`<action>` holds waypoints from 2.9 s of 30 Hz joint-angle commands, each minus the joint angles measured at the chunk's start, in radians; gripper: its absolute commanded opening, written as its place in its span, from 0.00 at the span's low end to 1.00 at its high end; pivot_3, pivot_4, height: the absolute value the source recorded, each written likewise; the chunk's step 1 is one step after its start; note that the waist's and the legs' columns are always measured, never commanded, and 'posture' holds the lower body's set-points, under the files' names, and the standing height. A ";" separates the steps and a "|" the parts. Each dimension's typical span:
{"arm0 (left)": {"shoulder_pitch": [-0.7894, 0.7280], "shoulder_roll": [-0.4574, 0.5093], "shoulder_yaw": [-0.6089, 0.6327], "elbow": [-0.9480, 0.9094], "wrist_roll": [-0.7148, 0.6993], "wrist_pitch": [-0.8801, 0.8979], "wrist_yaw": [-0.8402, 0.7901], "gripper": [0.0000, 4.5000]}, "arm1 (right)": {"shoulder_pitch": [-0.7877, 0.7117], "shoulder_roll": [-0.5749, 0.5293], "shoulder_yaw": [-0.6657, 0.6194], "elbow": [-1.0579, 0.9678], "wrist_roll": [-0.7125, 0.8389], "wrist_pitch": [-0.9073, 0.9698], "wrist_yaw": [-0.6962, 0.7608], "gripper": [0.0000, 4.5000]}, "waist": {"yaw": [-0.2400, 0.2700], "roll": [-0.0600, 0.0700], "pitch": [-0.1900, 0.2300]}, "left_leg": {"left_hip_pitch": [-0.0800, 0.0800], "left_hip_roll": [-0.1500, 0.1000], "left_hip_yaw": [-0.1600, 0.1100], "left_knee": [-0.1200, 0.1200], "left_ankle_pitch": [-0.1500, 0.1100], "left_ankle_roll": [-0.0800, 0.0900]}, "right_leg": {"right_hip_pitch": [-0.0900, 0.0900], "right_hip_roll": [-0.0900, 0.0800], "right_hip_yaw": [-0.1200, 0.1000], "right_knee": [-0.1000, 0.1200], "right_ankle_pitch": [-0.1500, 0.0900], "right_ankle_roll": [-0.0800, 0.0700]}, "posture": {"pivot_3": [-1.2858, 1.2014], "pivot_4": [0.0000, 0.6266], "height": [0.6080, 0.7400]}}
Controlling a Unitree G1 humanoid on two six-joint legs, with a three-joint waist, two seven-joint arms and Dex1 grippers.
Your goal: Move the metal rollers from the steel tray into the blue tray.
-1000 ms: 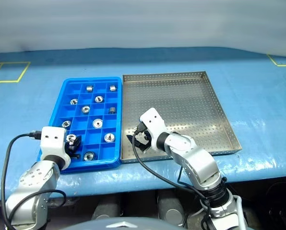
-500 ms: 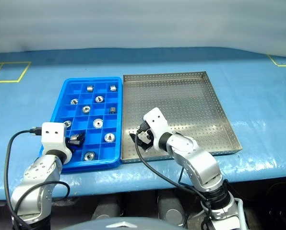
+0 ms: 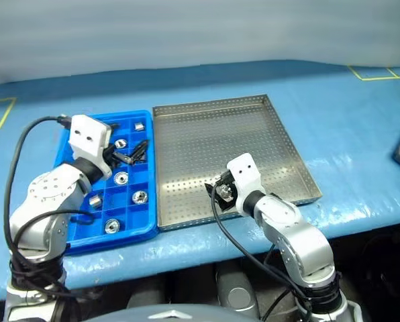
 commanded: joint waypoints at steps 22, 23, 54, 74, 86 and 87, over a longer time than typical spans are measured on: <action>-0.146 0.041 -0.384 0.394 0.077 -0.209 -0.337 0.99 | 0.142 0.056 -0.045 -0.179 -0.015 0.042 -0.125 1.00 | -0.239 0.000 0.000 | 0.003 0.000 0.002 -0.006 0.000 0.000 | 0.000 0.001 0.003 0.000 0.000 0.000 | 0.33 0.24 1.00; -0.138 0.043 -0.385 0.393 0.079 -0.207 -0.337 0.99 | 0.142 0.057 -0.043 -0.177 -0.015 0.041 -0.124 1.00 | -0.240 0.000 0.000 | 0.003 0.000 0.002 -0.006 0.000 0.000 | 0.000 0.001 0.004 0.000 0.000 0.000 | 0.33 0.24 1.00; -0.060 -0.118 -0.144 0.232 0.000 -0.135 -0.117 0.37 | 0.012 0.049 0.005 -0.067 0.004 0.022 -0.054 1.00 | -0.192 0.000 0.000 | 0.004 0.000 0.003 -0.006 0.000 0.000 | 0.000 0.001 0.004 0.000 0.000 0.000 | 0.42 0.24 1.00; 0.438 -0.164 0.281 -0.435 0.016 0.099 0.259 0.37 | -0.334 0.061 0.285 0.278 0.001 -0.209 0.245 1.00 | 0.149 -0.001 0.000 | 0.003 0.001 -0.001 -0.005 0.000 0.000 | 0.000 0.001 -0.001 0.000 -0.001 -0.002 | 0.60 0.24 1.00; 0.670 -0.252 0.298 -0.427 0.019 0.071 0.313 0.37 | -0.371 0.081 0.348 0.326 -0.005 -0.258 0.334 1.00 | 0.236 -0.001 0.000 | 0.003 0.001 -0.003 -0.004 0.000 -0.001 | 0.001 0.001 -0.004 0.000 -0.006 -0.011 | 0.62 0.24 1.00; 0.676 -0.262 0.301 -0.411 0.017 0.070 0.317 0.37 | -0.366 0.083 0.349 0.321 -0.004 -0.256 0.335 1.00 | 0.238 -0.001 0.000 | 0.003 0.001 -0.003 -0.004 0.000 -0.001 | 0.001 0.001 -0.004 0.000 -0.006 -0.011 | 0.61 0.24 1.00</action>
